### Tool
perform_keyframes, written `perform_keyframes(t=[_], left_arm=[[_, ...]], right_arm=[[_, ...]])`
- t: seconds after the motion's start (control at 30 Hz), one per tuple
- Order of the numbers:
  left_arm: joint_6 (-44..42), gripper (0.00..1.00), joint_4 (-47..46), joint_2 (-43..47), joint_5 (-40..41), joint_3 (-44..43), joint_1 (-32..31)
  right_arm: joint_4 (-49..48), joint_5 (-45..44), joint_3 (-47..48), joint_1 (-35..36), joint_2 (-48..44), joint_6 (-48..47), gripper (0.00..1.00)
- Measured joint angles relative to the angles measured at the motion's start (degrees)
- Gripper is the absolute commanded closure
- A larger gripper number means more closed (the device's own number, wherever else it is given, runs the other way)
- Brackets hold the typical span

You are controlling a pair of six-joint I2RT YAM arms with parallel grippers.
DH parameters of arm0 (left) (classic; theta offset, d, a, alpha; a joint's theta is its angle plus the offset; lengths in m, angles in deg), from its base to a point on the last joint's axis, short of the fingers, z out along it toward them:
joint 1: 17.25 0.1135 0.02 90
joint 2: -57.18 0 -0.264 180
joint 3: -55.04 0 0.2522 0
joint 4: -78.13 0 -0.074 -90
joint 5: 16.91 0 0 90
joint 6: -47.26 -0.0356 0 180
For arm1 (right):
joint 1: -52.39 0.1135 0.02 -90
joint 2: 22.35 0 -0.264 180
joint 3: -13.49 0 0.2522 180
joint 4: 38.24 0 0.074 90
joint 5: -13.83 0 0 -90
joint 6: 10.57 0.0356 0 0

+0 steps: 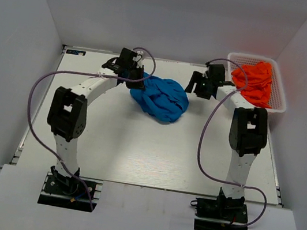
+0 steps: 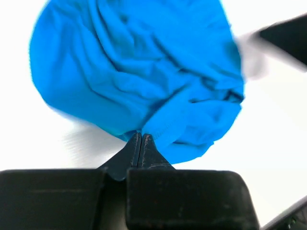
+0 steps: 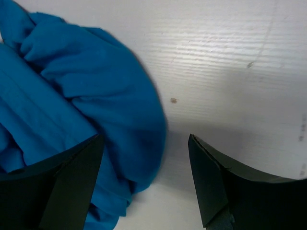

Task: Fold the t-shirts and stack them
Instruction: Flatten out the tshirt

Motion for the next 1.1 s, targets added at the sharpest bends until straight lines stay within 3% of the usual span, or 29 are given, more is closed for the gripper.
perform_keyframes(t=[0.13,0.23,0.33,0.37,0.63,0.8,1.1], left_arm=[[-1.1,1.00,0.5,6.6,2.9,0.0,0.0],[-1.6,1.00,0.7,8.9,4.2,0.0,0.0],[-1.8,1.00,1.3,9.0,4.7,0.1,0.0],[-1.8,1.00,1.7,9.0,4.9,0.3,0.2],[-2.0,1.00,4.3,11.0,8.7,0.9,0.3],[-1.6,1.00,4.5,19.0,14.1,0.9,0.3],[1.0,1.00,-0.8,44.7,28.9,1.1,0.7]], right_arm=[[0.9,0.1,0.6,2.4,2.9,0.0,0.25],[1.8,0.0,1.9,4.3,5.1,-0.2,0.40],[1.8,-0.2,2.0,5.9,6.4,-0.3,0.76],[1.8,-0.3,2.0,6.4,6.6,-0.3,1.00],[-0.3,-5.9,-1.8,7.6,2.6,1.2,1.00],[-1.6,-13.7,-6.3,7.4,-13.3,0.0,1.00],[-6.7,-27.3,-6.6,7.1,-44.5,-6.4,1.00]])
